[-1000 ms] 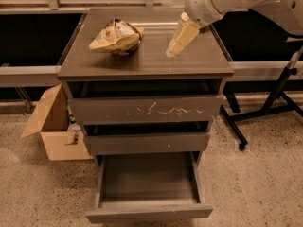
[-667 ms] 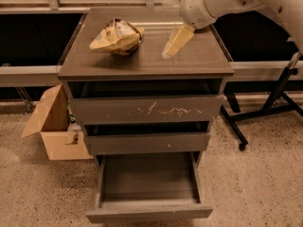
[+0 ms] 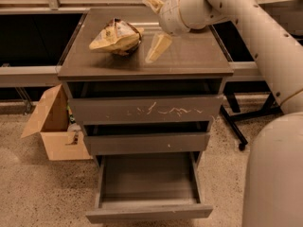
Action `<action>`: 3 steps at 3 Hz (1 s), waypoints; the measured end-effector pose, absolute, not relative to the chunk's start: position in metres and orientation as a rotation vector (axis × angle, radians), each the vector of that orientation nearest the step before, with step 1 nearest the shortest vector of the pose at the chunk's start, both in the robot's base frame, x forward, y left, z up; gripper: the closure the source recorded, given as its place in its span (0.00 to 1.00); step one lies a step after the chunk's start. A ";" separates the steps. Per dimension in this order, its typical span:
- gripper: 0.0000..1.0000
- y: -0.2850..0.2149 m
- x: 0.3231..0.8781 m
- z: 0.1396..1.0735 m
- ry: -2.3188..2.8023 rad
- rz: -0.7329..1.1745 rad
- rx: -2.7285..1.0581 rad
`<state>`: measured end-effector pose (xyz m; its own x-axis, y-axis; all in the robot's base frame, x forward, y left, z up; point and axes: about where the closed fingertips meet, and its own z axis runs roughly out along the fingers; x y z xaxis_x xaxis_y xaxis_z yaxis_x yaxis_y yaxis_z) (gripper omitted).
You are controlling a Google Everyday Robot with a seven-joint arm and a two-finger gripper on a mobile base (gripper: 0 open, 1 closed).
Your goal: Place brown chip bag into bottom drawer
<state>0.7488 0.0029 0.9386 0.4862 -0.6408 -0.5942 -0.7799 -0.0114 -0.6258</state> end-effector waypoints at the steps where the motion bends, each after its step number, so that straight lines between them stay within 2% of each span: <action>1: 0.00 0.027 0.763 0.923 1.179 0.206 -1.729; 3: 0.00 0.062 0.795 0.898 1.132 0.238 -1.708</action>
Offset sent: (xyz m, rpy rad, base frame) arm 0.0557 0.0640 -0.0393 0.0731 -0.0233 0.0802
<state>0.7954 0.0622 0.8984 0.5374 -0.5672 -0.6241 -0.7704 -0.0291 -0.6369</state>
